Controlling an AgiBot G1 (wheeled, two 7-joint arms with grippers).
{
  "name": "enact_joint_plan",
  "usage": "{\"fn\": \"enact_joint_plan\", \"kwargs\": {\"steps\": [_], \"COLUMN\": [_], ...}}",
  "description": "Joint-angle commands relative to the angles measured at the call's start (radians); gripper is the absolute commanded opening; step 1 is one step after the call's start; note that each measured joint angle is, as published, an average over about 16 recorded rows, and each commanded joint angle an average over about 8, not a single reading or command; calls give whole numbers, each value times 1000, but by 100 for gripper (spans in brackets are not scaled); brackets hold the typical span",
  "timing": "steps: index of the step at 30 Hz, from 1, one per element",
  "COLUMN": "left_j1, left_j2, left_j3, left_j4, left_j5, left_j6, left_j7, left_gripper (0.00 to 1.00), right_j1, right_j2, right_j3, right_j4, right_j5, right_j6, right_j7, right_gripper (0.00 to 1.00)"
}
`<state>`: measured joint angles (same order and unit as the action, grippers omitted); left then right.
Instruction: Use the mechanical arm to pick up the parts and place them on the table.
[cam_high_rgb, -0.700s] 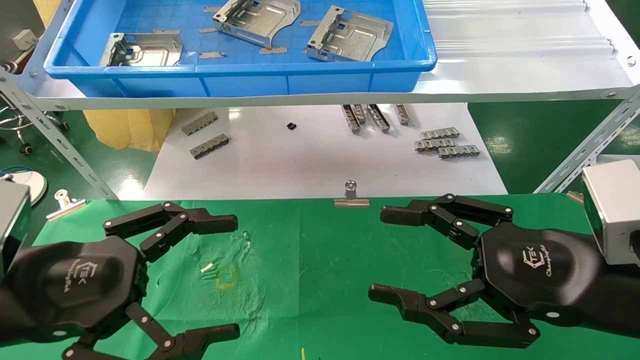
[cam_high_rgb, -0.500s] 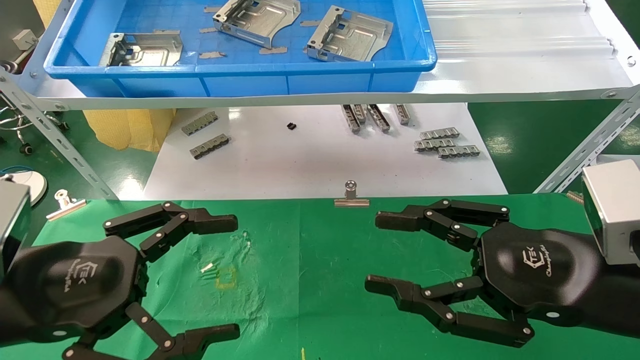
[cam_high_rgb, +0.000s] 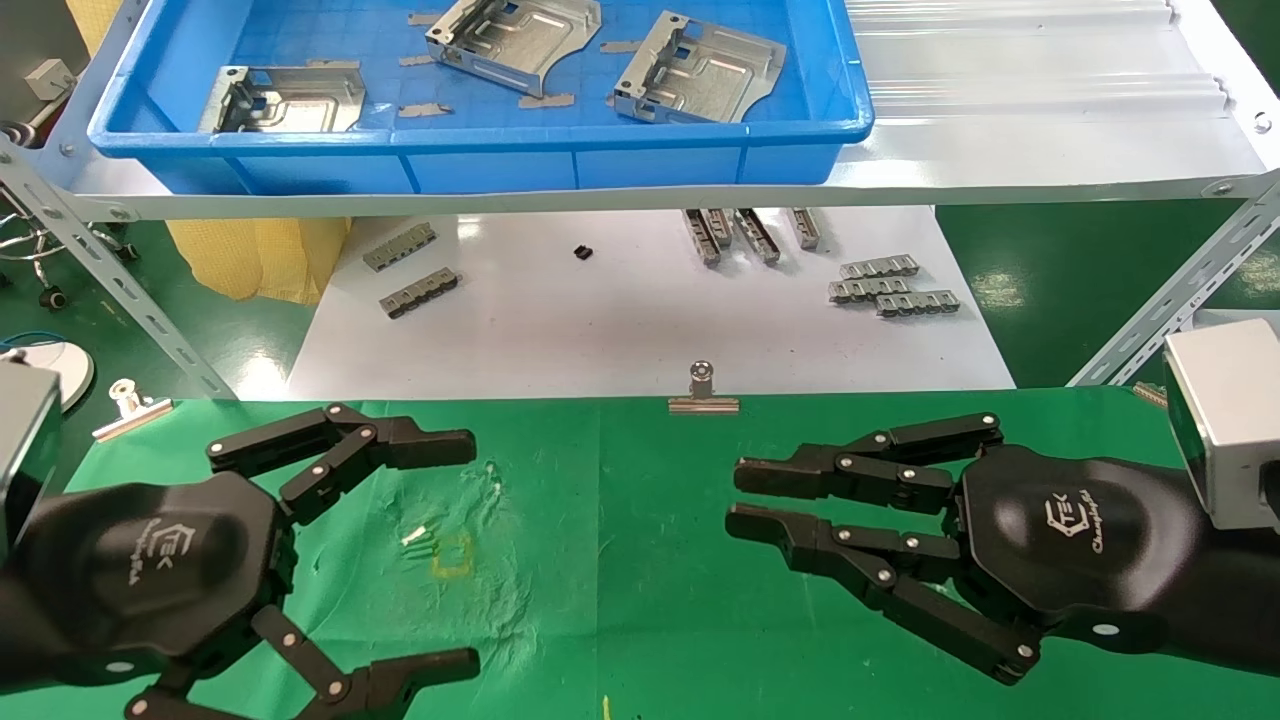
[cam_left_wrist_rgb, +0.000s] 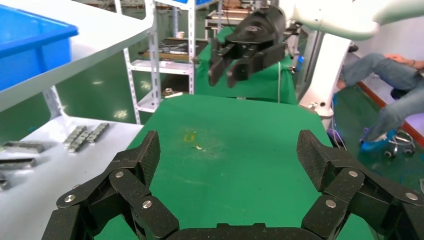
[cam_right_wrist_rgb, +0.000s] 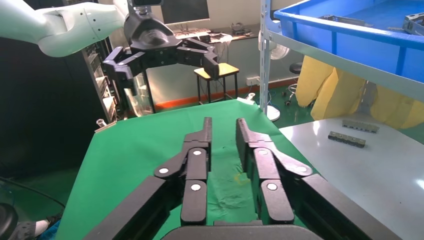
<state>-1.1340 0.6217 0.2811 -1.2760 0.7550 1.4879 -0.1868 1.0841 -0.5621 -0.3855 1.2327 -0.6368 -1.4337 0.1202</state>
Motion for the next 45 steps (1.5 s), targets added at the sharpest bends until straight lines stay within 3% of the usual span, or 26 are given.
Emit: {"fn": "enact_joint_plan", "kwargs": {"steps": [1,7,14,20,26,27,30,31,34,35,38,39,45], "left_j1": [0,-228,-579,-784,-876,-884,-903,-908,-917,-918,-921,-922,-926], "left_j2": [-3,71,252,417,555,572,615,626,652,659,673,676,688], "left_j3": [-1,27,127,200,246,251,263,265,269,270,270,270,269], "left_j4": [-7,98,451,802,1037,1065,1137,1156,1200,1212,1237,1242,1257], "left_j5": [1,99,319,499,596,606,627,632,640,641,642,642,640], "left_j6": [-1,-22,-82,-285,-480,-504,-569,-589,-638,-652,-684,-691,-714], "left_j7": [1,-4,21,55,70,72,74,74,74,74,72,72,75], "left_gripper": [100,100,100,100,100,96,58,46,8,0,0,0,0], "right_j1": [0,0,0,0,0,0,0,0,0,0,0,0,0], "right_j2": [0,0,0,0,0,0,0,0,0,0,0,0,0], "right_j3": [0,0,0,0,0,0,0,0,0,0,0,0,0], "right_j4": [0,0,0,0,0,0,0,0,0,0,0,0,0], "right_j5": [0,0,0,0,0,0,0,0,0,0,0,0,0], "right_j6": [0,0,0,0,0,0,0,0,0,0,0,0,0], "right_j7": [0,0,0,0,0,0,0,0,0,0,0,0,0], "right_gripper": [0,0,0,0,0,0,2,8,46,58,94,100,100]}}
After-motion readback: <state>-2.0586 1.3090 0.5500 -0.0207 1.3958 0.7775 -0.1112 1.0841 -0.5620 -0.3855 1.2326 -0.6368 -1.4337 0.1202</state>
